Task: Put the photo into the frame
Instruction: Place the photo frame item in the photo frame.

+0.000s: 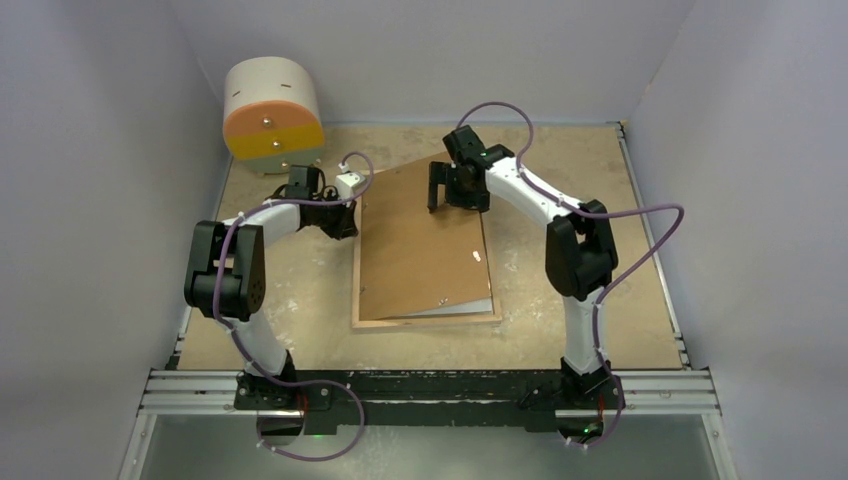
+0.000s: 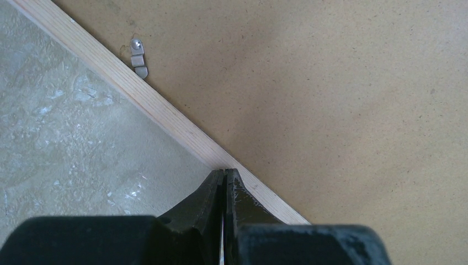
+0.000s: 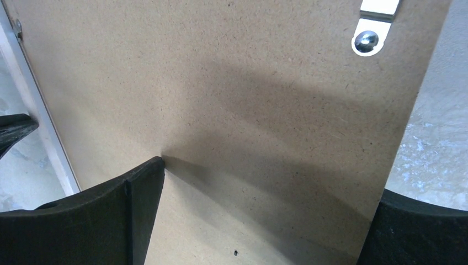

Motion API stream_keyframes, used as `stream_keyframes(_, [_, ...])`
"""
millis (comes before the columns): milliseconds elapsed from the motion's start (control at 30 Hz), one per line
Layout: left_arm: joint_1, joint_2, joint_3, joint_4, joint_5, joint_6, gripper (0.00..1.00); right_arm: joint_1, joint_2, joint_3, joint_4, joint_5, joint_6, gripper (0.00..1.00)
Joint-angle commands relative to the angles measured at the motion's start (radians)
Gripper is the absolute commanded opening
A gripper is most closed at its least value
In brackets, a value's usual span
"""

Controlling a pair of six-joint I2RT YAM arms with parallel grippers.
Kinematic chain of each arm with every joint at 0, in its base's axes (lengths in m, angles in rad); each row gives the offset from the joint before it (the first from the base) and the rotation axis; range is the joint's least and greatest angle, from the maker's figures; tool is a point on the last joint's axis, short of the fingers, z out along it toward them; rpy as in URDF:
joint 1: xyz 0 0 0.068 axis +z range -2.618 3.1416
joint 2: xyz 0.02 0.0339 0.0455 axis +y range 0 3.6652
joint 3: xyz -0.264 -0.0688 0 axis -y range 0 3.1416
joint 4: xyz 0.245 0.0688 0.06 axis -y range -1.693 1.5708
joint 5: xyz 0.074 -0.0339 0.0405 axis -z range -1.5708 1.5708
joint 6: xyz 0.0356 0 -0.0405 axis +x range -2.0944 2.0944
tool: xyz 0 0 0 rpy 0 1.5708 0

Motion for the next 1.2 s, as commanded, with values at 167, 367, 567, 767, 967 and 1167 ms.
stream_keyframes(167, [0.005, 0.061, -0.028, -0.032, -0.111, 0.050, 0.00, 0.047, -0.023, 0.071, -0.154, 0.144, -0.010, 0.99])
stream_keyframes(367, [0.005, 0.057, -0.035, -0.037, -0.110, 0.063, 0.00, 0.045, -0.064, 0.028, -0.151, 0.089, -0.003, 0.99])
stream_keyframes(567, [0.010, 0.051, -0.040, -0.043, -0.110, 0.066, 0.00, 0.025, -0.144, -0.069, -0.025, -0.059, -0.018, 0.99])
stream_keyframes(767, [0.017, 0.042, -0.040, -0.048, -0.108, 0.069, 0.00, -0.013, -0.203, -0.155, 0.090, -0.210, -0.014, 0.99])
stream_keyframes(967, [0.019, 0.040, -0.036, -0.054, -0.105, 0.070, 0.00, -0.015, -0.189, -0.106, 0.009, -0.138, -0.039, 0.99])
stream_keyframes(1167, [0.019, 0.043, -0.034, -0.055, -0.104, 0.066, 0.00, -0.016, -0.196, -0.111, -0.020, -0.085, -0.055, 0.99])
